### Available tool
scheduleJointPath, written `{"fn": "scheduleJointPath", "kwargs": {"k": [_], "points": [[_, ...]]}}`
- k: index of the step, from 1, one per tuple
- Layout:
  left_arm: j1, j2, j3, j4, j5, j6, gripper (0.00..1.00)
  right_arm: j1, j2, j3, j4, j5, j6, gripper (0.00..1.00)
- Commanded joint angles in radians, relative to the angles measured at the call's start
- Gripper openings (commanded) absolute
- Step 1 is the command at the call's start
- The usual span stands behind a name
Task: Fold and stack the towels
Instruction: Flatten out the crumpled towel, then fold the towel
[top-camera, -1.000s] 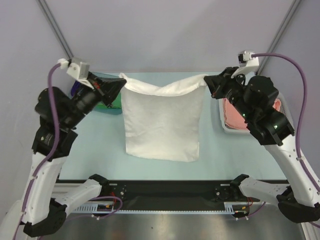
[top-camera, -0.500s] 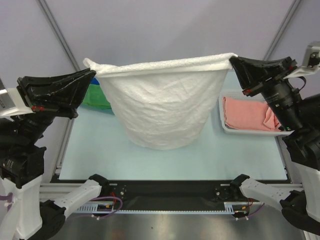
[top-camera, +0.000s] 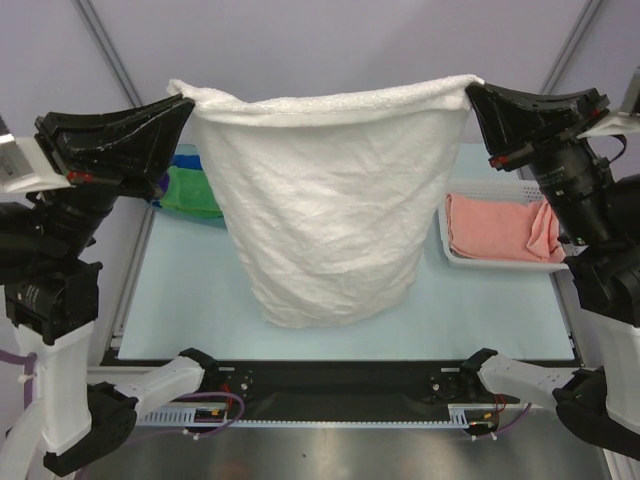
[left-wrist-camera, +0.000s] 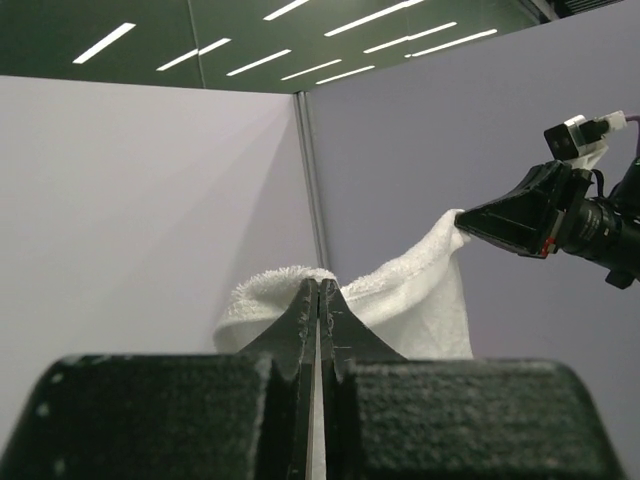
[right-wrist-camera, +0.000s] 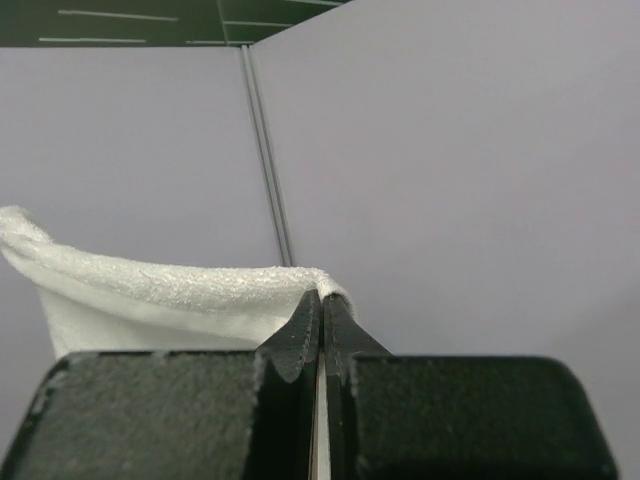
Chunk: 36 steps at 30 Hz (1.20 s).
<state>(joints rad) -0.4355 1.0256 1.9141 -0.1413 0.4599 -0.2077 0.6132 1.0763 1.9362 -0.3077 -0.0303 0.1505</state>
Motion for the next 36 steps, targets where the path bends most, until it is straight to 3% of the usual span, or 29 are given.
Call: {"fn": "scheduleJointPath", "kwargs": {"k": [1,5,7,12,18,22,27,36], "points": [[0.000,0.095,0.007,0.006,-0.094,0.033,0.00,-0.004,0.069,0.000,0.045,0.030,-0.052,0.00],[0.033,0.204,-0.058,0.031,-0.125,0.025,0.00,-0.059,0.198,-0.023,0.054,0.041,-0.053,0.00],[0.063,0.264,-0.104,0.067,-0.127,0.002,0.00,-0.174,0.278,-0.069,0.085,-0.084,0.027,0.00],[0.102,0.513,-0.145,0.191,-0.173,-0.013,0.00,-0.344,0.520,-0.115,0.225,-0.187,0.116,0.00],[0.158,0.915,0.129,0.185,-0.197,-0.056,0.00,-0.458,0.805,0.035,0.334,-0.275,0.236,0.00],[0.184,1.094,0.362,0.151,-0.219,-0.067,0.00,-0.503,0.967,0.167,0.340,-0.307,0.273,0.00],[0.205,1.188,0.438,0.155,-0.210,-0.087,0.00,-0.518,1.105,0.285,0.311,-0.316,0.291,0.00],[0.218,1.128,0.208,0.207,-0.181,-0.101,0.00,-0.518,1.084,0.178,0.263,-0.315,0.314,0.00]]}}
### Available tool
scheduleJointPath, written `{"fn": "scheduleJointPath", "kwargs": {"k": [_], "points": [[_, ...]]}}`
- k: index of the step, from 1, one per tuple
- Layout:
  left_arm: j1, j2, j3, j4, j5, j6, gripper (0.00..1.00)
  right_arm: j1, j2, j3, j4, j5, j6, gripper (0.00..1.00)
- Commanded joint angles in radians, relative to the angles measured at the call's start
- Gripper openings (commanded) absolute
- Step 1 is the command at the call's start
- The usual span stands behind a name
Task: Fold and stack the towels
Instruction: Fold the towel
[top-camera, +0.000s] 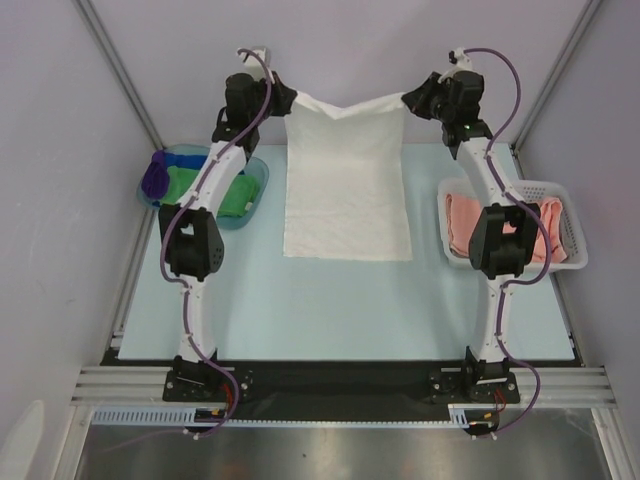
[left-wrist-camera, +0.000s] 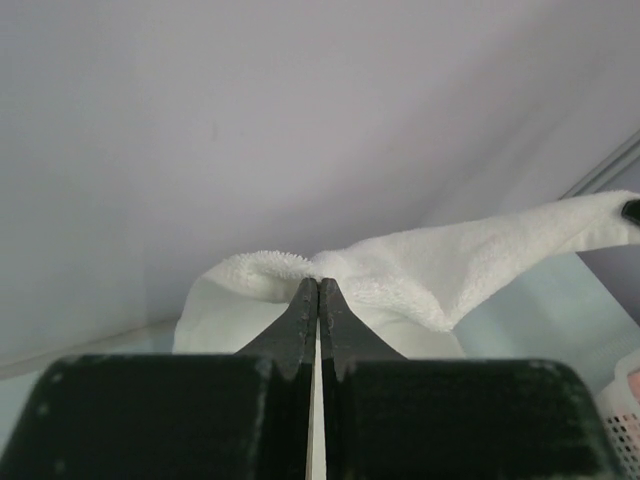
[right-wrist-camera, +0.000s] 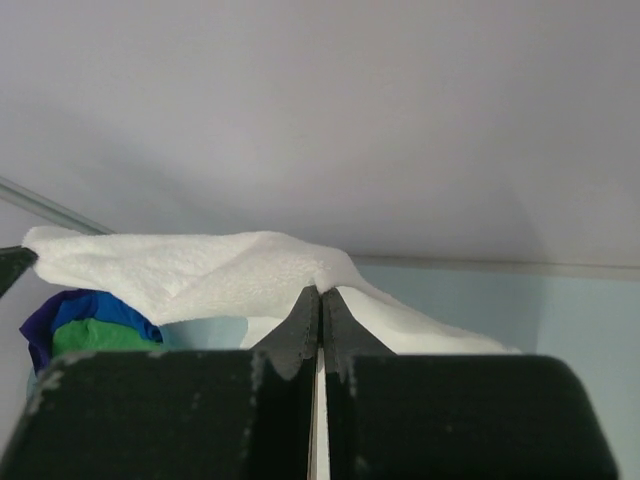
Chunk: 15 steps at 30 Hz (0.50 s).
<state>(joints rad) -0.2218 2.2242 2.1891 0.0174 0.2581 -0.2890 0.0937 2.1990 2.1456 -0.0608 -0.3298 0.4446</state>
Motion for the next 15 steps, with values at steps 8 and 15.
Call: {"fn": "scheduleJointPath", "kwargs": {"k": [8,15], "points": [[0.001,-0.199,-0.449,0.131,0.035,-0.071,0.00,0.000,-0.131,-0.286,-0.050,-0.011,0.020,0.00],[-0.004,-0.250,-0.618,0.092,0.044,-0.088,0.00,0.005,-0.183,-0.469,-0.102,-0.020,0.036,0.00]]}}
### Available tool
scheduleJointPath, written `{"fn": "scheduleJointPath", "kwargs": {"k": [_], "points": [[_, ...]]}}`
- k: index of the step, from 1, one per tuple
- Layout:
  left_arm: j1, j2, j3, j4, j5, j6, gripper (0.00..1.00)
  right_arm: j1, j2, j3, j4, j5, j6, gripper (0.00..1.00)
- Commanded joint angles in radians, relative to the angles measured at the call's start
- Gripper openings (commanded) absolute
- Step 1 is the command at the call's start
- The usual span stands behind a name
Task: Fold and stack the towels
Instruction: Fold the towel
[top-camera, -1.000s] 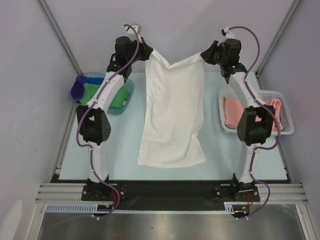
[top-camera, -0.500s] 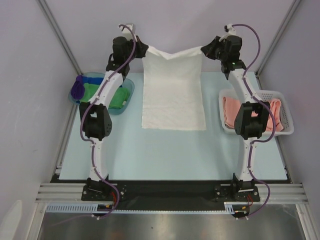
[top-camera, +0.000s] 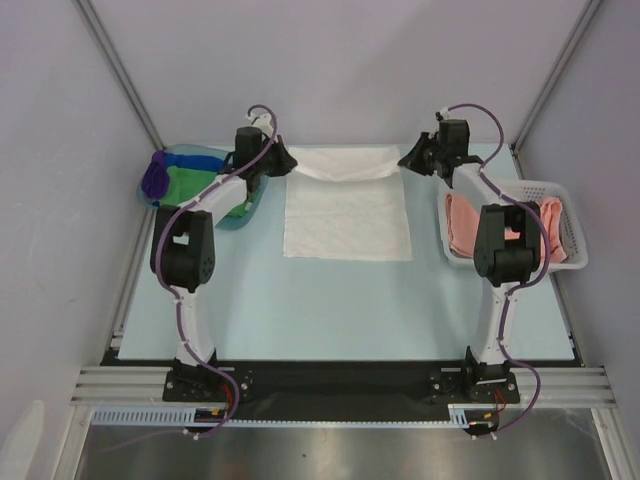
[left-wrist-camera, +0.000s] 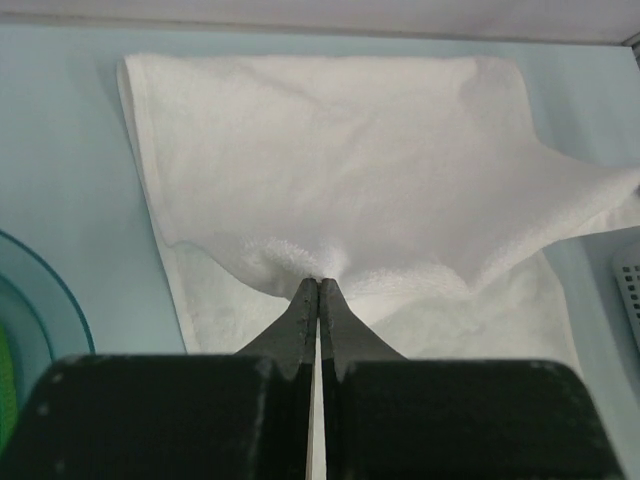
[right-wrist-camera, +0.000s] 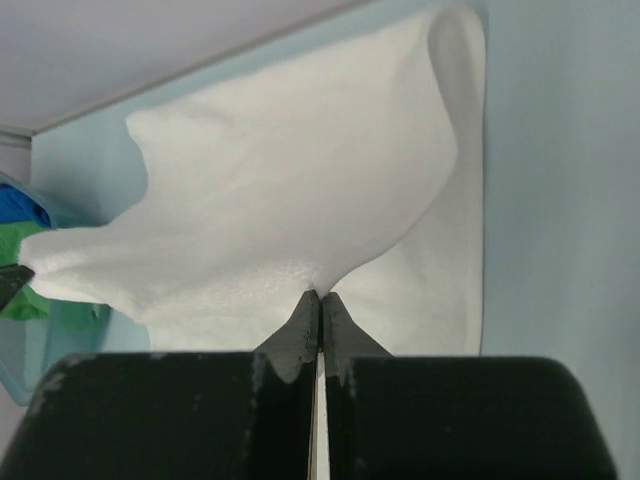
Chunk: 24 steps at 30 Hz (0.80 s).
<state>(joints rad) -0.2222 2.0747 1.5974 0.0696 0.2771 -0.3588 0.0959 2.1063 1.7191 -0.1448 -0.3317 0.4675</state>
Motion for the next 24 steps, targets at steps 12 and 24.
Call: {"fn": "scheduleJointPath", "kwargs": {"k": [12,24], "points": [[-0.077,-0.226,-0.315,0.009,-0.052,-0.043,0.36,0.050,-0.123,-0.177,-0.128,0.057,0.002,0.28],[-0.106,-0.254,-0.386,-0.165,-0.395,-0.154,0.40,0.153,-0.147,-0.199,-0.231,0.382,-0.044,0.38]]}}
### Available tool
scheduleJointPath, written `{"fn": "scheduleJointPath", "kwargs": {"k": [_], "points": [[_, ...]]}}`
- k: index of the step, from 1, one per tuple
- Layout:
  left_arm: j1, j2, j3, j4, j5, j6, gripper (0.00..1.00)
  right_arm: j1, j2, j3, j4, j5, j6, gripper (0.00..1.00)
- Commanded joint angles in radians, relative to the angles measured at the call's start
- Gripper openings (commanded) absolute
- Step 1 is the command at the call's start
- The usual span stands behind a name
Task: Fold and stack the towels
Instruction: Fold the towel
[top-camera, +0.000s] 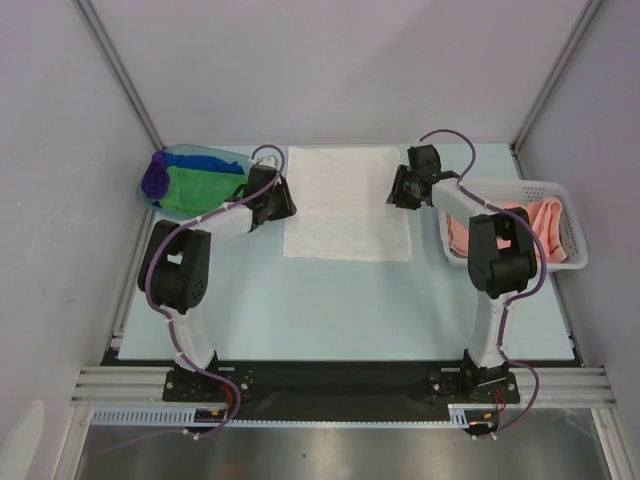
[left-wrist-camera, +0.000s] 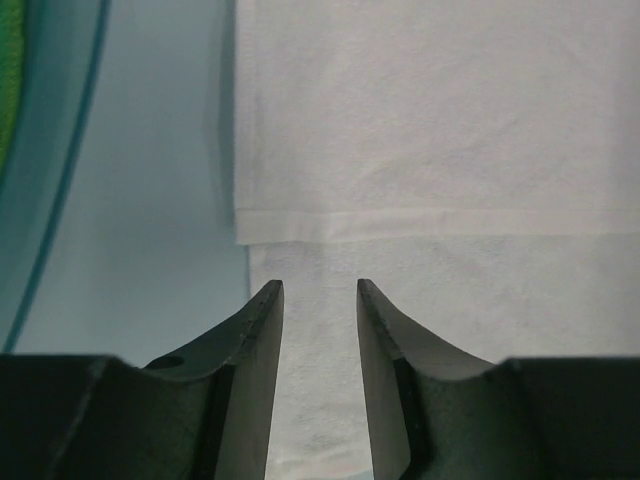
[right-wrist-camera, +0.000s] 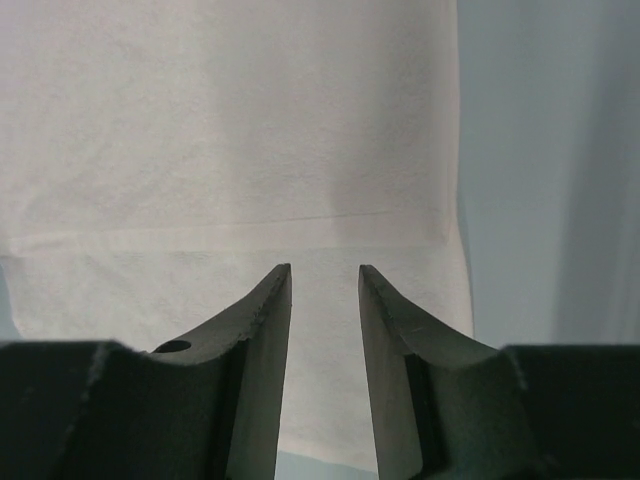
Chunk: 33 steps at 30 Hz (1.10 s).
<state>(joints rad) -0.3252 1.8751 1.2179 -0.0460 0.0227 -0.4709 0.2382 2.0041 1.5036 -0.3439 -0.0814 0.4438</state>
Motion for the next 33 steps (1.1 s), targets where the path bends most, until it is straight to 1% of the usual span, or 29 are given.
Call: {"fn": "scheduleJointPath", "kwargs": {"k": [1,2,3,7,12,14,17,26,33], "points": [[-0.003,-0.053,-0.001,-0.058,-0.151,-0.041,0.41,0.015,-0.044,0.017,-0.049,0.153,-0.025,0.38],[-0.002,-0.048,0.000,-0.074,-0.162,-0.041,0.42,0.016,-0.044,0.014,-0.053,0.195,-0.024,0.38],[-0.003,-0.045,0.006,-0.078,-0.168,-0.038,0.45,0.015,-0.047,0.010,-0.053,0.204,-0.025,0.38],[-0.002,-0.027,0.035,-0.107,-0.201,-0.029,0.47,0.010,-0.050,-0.009,-0.047,0.215,-0.025,0.38],[0.009,0.002,0.066,-0.118,-0.181,-0.020,0.47,-0.002,-0.048,-0.028,-0.040,0.190,-0.025,0.37],[0.014,0.025,0.086,-0.114,-0.144,-0.018,0.47,-0.010,-0.041,-0.029,-0.035,0.178,-0.022,0.36],[0.015,0.053,0.107,-0.107,-0.130,-0.015,0.47,-0.016,-0.038,-0.034,-0.030,0.177,-0.022,0.36],[0.017,0.148,0.180,-0.130,-0.130,-0.015,0.47,-0.023,-0.021,-0.026,-0.021,0.166,-0.025,0.36],[0.018,0.164,0.181,-0.124,-0.142,-0.009,0.47,-0.013,-0.007,-0.022,-0.014,0.161,-0.022,0.37]]}}
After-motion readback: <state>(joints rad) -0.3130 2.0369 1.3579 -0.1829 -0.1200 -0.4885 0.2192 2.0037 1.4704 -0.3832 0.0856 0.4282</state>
